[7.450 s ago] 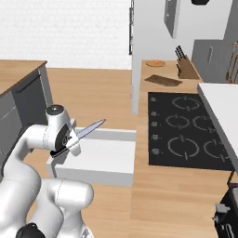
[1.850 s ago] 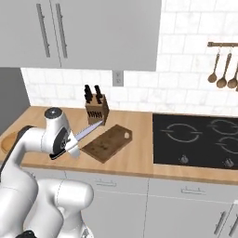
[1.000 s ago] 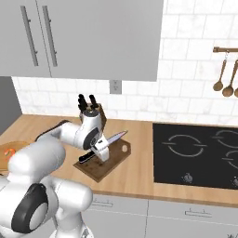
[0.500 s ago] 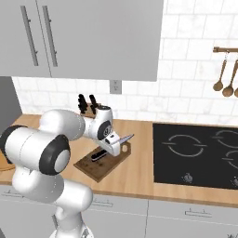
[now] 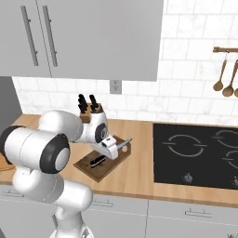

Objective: Pick up the knife from the drawer and place it on the cutting board. Then place the meat from the plate to the cutting board.

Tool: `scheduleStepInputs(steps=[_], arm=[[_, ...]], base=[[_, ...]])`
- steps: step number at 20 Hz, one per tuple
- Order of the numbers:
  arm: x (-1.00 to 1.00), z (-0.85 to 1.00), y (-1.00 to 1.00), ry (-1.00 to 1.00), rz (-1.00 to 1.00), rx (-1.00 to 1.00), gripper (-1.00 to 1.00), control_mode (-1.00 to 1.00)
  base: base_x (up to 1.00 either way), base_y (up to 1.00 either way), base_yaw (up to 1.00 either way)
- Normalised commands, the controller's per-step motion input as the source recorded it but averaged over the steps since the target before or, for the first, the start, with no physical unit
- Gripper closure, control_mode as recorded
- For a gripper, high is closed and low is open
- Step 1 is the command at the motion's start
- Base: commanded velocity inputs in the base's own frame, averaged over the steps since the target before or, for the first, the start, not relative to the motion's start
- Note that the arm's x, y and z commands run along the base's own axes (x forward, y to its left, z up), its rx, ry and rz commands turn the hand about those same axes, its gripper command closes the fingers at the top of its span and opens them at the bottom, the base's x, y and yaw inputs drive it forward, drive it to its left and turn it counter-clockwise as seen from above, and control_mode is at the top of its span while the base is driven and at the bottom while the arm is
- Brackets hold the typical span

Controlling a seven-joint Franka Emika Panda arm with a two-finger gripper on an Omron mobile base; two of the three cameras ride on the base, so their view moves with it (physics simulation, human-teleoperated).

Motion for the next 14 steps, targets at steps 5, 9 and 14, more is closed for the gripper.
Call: scheduleStepInputs(steps=[5, 9, 14], arm=[[0.0, -0.12, 0.0, 0.0, 0.0, 0.0, -1.0, -1.0], [0.04, 0.0, 0.0, 0.0, 0.0, 0.0, -1.0, -1.0], [-0.15, 0.25, 0.08, -0.01, 0.0, 0.0, -1.0, -1.0]], base=[[0.0, 0.0, 0.0], [0.0, 0.0, 0.0], [0.0, 0.0, 0.0]])
